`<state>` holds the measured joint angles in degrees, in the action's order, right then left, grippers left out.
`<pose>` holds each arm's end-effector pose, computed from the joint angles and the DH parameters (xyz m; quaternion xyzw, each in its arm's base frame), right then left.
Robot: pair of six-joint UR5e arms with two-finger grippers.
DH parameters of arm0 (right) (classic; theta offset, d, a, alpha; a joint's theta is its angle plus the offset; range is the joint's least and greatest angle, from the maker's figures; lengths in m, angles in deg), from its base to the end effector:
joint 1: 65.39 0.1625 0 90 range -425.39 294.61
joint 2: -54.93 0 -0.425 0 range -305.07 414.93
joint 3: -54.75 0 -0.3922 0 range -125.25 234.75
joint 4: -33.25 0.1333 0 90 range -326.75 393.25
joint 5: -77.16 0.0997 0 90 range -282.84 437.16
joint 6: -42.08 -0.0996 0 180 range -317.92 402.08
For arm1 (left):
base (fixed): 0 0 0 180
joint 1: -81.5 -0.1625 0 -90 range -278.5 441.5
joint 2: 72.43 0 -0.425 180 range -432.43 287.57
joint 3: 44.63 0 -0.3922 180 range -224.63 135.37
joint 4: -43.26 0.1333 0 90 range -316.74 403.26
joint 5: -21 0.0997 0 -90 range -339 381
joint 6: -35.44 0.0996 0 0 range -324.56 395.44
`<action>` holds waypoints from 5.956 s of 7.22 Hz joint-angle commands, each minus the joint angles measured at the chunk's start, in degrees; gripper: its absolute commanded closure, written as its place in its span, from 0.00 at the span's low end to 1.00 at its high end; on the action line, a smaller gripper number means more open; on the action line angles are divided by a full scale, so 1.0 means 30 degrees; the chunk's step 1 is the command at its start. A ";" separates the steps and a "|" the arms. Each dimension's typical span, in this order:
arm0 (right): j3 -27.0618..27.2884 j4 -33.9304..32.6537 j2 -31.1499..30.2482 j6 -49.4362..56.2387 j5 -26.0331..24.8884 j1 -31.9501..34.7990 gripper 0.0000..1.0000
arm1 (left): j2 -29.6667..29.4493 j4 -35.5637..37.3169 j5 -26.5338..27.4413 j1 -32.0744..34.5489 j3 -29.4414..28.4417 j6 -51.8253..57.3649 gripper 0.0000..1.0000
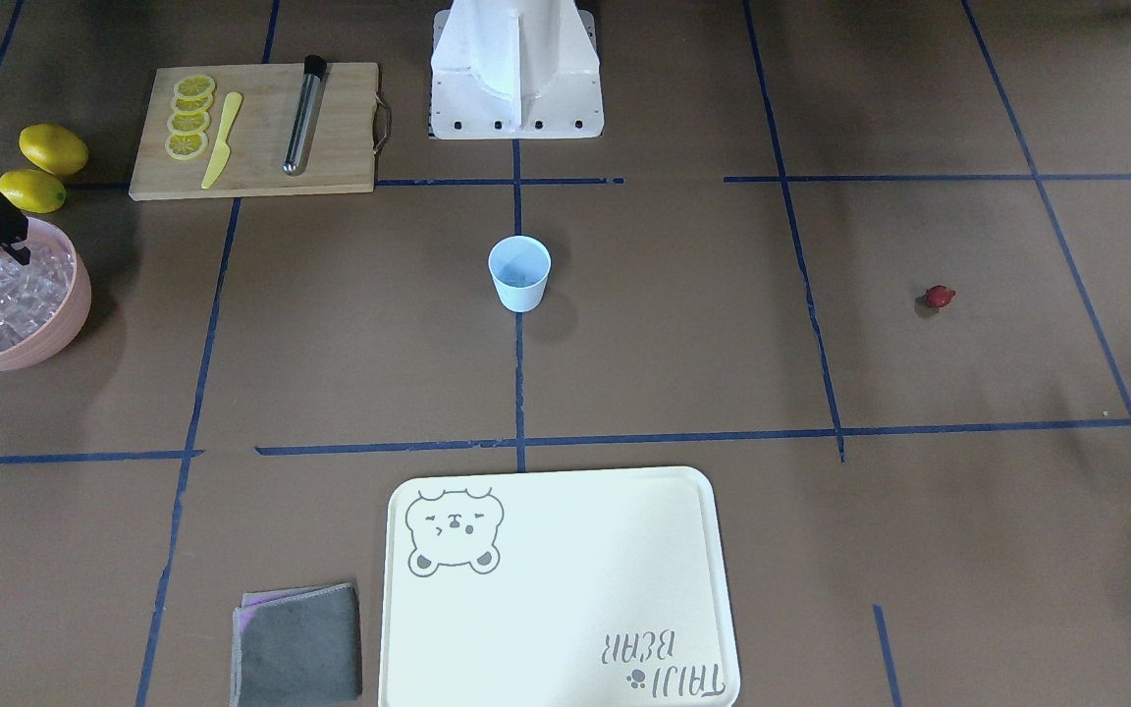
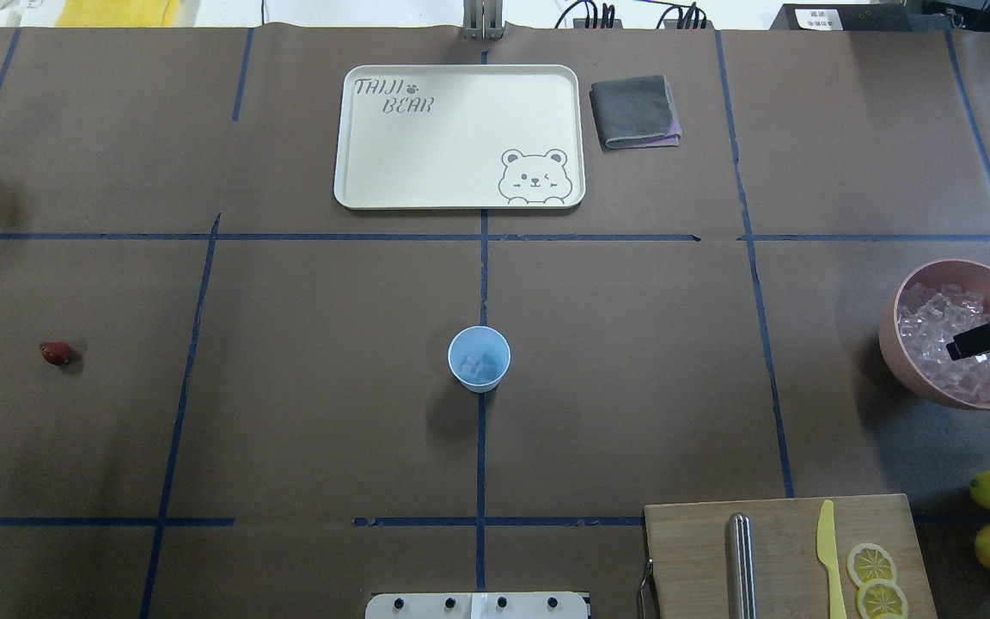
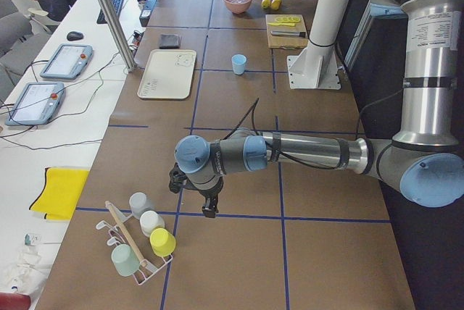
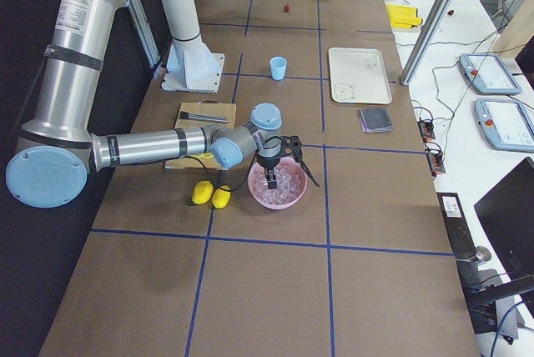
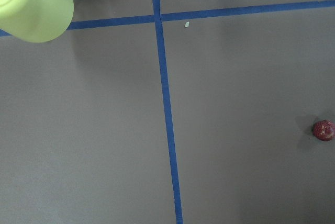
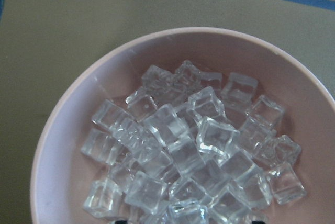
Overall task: Put ice and strawberries in cup
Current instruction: 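Lower the right gripper into the bowl and grasp an ice cube, then carry the ice cube with the right gripper over the cup, then open the right gripper above the light-blue cup to drop the ice cube, then withdraw the right gripper back toward the pink ice bowl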
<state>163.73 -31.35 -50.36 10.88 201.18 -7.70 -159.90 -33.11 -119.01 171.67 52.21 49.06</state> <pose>-0.1517 -0.3851 0.5709 0.0552 -0.3672 -0.0824 0.9249 -0.0584 -0.4602 0.6369 -0.0225 0.4271 0.0717 0.9011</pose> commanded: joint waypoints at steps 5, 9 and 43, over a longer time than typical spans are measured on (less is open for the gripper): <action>-0.0086 -0.0029 -0.0058 0.0001 -0.0176 -0.0278 0.52 | -0.0021 0.0000 0.0000 0.0002 0.0034 0.0000 0.00; -0.0086 0.0000 0.0002 0.0001 -0.0176 -0.0278 0.64 | -0.0080 0.0000 0.0000 0.0002 0.0005 0.0000 0.00; -0.2118 -1.2568 1.9350 -0.9829 -0.4381 -0.6885 0.01 | -0.0080 -0.0435 0.0029 -0.0057 0.0440 0.0000 0.00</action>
<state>154.84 -69.02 10.81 -24.05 182.75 -33.76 -160.27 -33.50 -118.99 171.58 52.56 49.06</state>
